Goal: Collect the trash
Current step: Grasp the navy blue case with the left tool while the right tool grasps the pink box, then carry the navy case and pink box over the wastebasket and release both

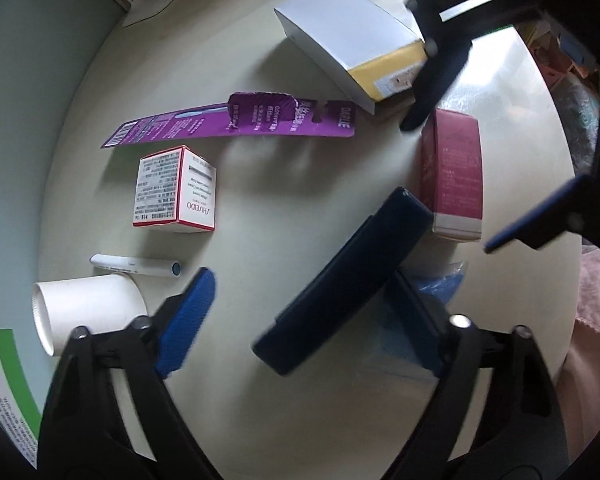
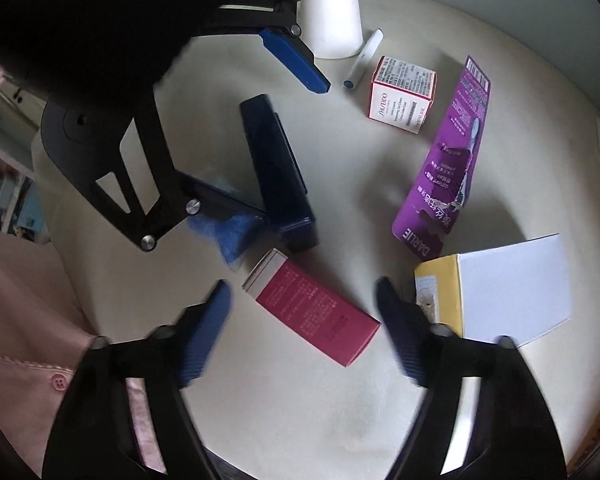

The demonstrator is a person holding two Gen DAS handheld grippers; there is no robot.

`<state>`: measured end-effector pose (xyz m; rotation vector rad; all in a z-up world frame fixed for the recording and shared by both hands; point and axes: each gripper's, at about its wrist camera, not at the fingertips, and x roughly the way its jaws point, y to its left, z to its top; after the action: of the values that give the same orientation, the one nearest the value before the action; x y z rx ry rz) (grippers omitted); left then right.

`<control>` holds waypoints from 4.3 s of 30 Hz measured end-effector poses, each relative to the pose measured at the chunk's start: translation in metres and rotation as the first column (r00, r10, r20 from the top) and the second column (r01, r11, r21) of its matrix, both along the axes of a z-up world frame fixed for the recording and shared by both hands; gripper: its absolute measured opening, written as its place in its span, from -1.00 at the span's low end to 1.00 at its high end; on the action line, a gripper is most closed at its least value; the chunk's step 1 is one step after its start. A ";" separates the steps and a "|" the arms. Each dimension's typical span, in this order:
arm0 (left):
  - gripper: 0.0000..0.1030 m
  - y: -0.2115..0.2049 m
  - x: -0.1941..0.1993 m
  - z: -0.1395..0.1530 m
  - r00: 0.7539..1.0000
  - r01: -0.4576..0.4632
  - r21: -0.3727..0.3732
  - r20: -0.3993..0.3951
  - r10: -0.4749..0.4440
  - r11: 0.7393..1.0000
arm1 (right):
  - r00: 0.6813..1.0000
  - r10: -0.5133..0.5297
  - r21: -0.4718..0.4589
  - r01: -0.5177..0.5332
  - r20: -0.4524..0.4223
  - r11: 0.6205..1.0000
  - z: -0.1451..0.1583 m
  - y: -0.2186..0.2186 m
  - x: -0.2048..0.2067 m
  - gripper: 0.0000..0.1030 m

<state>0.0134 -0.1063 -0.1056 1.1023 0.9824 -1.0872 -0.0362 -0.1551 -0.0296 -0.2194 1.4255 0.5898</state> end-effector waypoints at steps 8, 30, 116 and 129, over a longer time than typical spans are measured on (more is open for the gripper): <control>-0.60 -0.002 0.004 -0.008 0.997 -0.003 0.022 -0.073 0.005 1.000 | 0.999 0.016 -0.007 -0.016 -0.036 1.000 -0.010 0.002 -0.010 -0.43; -0.62 -0.002 -0.017 0.057 0.994 -0.098 -0.066 0.037 0.101 0.993 | 0.971 -0.213 0.047 0.209 0.111 0.977 0.055 -0.072 -0.060 -0.44; 0.40 -0.262 -0.442 -0.190 0.930 0.320 0.239 -0.264 -0.256 0.917 | 0.111 -0.986 -0.063 0.991 -0.122 0.120 -0.094 -0.270 -0.533 0.14; 0.59 -0.249 -0.436 -0.163 0.943 0.282 0.189 -0.236 -0.235 0.941 | 0.084 -0.991 -0.063 0.994 -0.100 0.090 -0.071 -0.258 -0.544 0.26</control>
<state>-0.4229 -0.3554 -0.2690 1.3462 1.1694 -1.3550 -0.5801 -0.4126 -0.1001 0.8660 1.3054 -0.6130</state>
